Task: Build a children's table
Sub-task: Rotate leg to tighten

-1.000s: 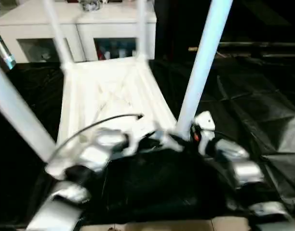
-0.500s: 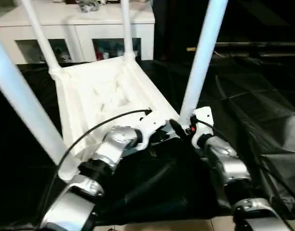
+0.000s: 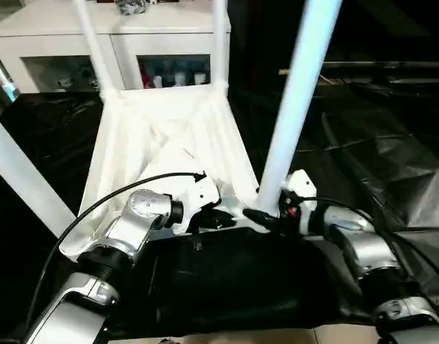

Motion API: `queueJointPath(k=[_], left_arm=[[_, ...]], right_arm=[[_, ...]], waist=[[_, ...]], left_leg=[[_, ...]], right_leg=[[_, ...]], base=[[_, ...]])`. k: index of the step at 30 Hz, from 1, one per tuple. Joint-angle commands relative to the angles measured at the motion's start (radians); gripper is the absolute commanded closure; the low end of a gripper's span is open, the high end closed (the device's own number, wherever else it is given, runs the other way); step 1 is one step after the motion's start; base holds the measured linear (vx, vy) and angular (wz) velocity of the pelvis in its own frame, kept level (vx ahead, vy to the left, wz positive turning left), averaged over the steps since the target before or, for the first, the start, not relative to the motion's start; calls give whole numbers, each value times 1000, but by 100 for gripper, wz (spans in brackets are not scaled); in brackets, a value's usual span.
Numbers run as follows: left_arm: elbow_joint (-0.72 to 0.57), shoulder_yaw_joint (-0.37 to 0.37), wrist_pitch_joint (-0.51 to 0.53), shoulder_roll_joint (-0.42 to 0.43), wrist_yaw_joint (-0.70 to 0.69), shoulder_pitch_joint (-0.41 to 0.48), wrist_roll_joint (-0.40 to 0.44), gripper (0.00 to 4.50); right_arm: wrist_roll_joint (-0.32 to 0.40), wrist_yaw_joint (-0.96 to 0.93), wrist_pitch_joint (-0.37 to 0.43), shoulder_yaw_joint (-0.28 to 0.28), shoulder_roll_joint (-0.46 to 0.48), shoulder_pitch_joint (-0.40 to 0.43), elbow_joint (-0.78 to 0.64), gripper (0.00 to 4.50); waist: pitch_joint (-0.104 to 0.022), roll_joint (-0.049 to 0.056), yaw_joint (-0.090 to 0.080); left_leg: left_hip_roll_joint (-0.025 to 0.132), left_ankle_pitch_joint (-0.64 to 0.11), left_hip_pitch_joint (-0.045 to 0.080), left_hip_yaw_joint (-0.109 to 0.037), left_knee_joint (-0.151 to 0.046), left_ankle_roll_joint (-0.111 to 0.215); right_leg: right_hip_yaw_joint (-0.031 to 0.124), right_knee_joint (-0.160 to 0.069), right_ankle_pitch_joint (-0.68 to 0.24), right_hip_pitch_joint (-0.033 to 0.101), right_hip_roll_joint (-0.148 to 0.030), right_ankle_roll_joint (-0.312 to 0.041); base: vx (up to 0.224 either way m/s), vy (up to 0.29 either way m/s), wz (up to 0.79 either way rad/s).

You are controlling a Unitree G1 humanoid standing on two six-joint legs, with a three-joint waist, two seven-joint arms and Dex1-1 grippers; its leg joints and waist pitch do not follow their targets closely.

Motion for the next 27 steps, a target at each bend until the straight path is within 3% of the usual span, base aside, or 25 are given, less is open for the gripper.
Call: queueJointPath(k=[1,7,11,14,15,18,19,22,23,27], left_arm=[[-13,-14,-6,-6,-38,25,-28,450],[5,8,15,-35,39,17,-21,450],[69,46,38,-109,207,-25,-5,450],[123,60,32,-150,323,-58,20,450],[159,75,48,-187,411,-84,28,450],[178,77,55,-212,453,-100,32,450],[182,74,58,-223,462,-105,33,450],[190,66,50,-238,460,-111,41,450],[193,62,39,-235,444,-111,43,450],[199,61,18,-221,424,-112,40,450]], right_arm=[[9,10,16,7,-12,6,-9,152],[1,-67,12,-8,33,16,1,174],[-26,-328,4,-59,117,5,85,178],[-41,-436,7,-63,160,11,99,178],[-52,-539,21,-77,199,9,113,178],[-65,-599,31,-77,227,4,123,178],[-71,-604,31,-68,241,4,121,178],[-63,-577,23,-62,272,2,112,178],[-47,-551,19,-62,276,-1,103,122],[-29,-517,22,-64,268,-4,88,89]], waist=[[-55,-17,2],[-54,-16,2],[-47,-18,-11],[-47,-19,-12],[-49,-18,-12],[-51,-18,-11],[-51,-13,-10],[-52,-16,-8],[-53,-16,-7],[-50,-15,-7]], left_leg=[[46,-220,19,-18,-58,80],[45,-217,20,-18,-58,80],[42,-285,26,-22,-66,29],[41,-311,28,-25,-66,19],[40,-296,25,-24,-66,22],[39,-276,24,-24,-66,25],[38,-274,23,-25,-66,28],[37,-257,19,-23,-65,50],[38,-257,20,-23,-64,54],[38,-278,20,-24,-65,57]], right_leg=[[34,-75,-141,32,-55,-251],[34,-76,-142,31,-54,-251],[36,-90,-278,25,-57,-224],[38,-99,-343,23,-59,-188],[39,-98,-332,23,-58,-181],[37,-95,-294,24,-55,-182],[37,-95,-287,25,-57,-183],[36,-93,-242,29,-55,-187],[36,-93,-239,28,-56,-189],[35,-97,-272,28,-57,-186]], base=[[0,0,0],[0,0,0],[0,0,0],[0,0,0],[0,0,0],[0,0,0],[0,0,0],[0,0,0],[0,0,0],[0,0,0]])
